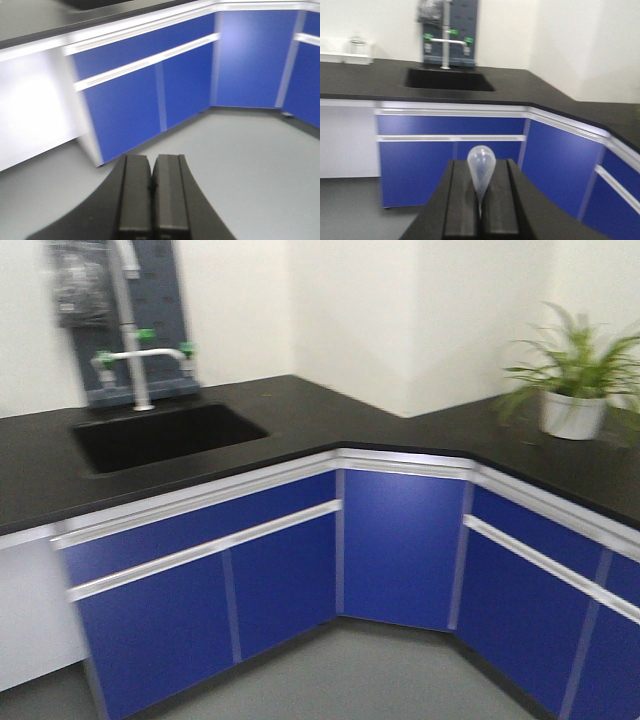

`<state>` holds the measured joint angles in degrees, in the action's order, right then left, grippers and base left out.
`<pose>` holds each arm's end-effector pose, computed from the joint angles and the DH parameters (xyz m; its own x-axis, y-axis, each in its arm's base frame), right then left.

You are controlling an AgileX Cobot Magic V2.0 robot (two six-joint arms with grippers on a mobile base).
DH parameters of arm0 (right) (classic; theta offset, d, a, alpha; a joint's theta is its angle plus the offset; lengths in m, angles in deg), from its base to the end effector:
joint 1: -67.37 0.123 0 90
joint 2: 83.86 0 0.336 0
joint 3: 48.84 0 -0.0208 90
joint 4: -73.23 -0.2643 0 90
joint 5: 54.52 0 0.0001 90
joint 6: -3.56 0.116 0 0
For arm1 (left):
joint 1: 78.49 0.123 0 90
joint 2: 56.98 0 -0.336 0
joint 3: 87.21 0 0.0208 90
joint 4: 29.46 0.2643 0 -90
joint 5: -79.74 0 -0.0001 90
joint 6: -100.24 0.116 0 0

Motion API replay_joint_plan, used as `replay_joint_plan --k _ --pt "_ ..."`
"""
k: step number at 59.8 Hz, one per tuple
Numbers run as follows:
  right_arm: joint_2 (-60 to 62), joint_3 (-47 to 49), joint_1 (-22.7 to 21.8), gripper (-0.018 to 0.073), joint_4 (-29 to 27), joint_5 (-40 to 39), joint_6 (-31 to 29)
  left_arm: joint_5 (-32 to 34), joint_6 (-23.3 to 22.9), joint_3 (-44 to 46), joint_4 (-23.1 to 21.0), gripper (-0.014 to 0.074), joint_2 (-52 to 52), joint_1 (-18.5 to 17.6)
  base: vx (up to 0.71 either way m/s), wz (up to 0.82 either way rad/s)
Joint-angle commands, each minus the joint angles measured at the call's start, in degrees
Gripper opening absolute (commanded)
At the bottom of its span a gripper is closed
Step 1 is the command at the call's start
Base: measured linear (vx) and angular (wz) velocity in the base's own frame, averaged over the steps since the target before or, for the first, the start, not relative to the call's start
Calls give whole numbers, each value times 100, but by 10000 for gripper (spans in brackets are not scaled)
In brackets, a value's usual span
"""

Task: Grab transparent chemical and place on left bench
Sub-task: 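Drive the base to the bench with the white trays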

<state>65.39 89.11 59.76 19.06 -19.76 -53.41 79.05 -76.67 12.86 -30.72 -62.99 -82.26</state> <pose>0.0666 0.0453 0.3840 -0.0351 -0.1242 -0.9916 -0.3477 0.9318 -0.1043 0.0437 -0.0029 0.2044 0.0607 0.0280 -0.9978 0.0641 0.9974 0.0319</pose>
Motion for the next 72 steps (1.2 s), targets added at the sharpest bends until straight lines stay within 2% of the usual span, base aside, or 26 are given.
replay_joint_plan --k 1,34,72 --pt "-31 142 8 -4 -206 -283 -15 449 -45 -93 -4 -3 110 -10 -16 83" --pt "-31 142 8 -4 -206 -283 -15 449 -45 -93 -4 -3 110 -10 -8 73" --pt "-31 142 8 -4 -206 -283 -15 449 -45 -93 -4 -3 110 -10 11 54"
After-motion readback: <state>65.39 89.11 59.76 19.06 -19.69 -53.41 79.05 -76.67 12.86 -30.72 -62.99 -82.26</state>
